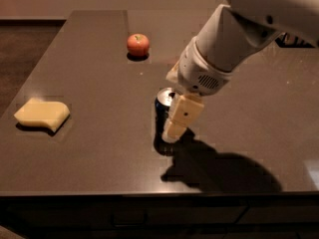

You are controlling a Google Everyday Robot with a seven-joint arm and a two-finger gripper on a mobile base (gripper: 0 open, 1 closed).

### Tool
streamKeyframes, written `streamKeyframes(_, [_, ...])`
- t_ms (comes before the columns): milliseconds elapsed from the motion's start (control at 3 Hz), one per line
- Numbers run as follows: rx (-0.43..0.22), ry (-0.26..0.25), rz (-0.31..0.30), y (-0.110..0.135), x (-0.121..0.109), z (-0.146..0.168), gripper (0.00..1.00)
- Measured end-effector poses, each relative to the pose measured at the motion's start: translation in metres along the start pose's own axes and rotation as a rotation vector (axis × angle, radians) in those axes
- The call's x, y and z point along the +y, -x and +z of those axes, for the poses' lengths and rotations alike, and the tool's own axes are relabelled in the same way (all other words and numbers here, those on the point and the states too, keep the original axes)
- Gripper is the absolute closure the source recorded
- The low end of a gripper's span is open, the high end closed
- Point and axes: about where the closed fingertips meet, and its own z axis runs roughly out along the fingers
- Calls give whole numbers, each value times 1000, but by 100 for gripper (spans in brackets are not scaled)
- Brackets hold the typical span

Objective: Pick pepsi can

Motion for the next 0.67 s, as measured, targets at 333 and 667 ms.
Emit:
streamKeyframes(333, [-11,17,-4,5,-1,9,38])
streamKeyframes(667, [-24,22,-5,9,-3,7,61])
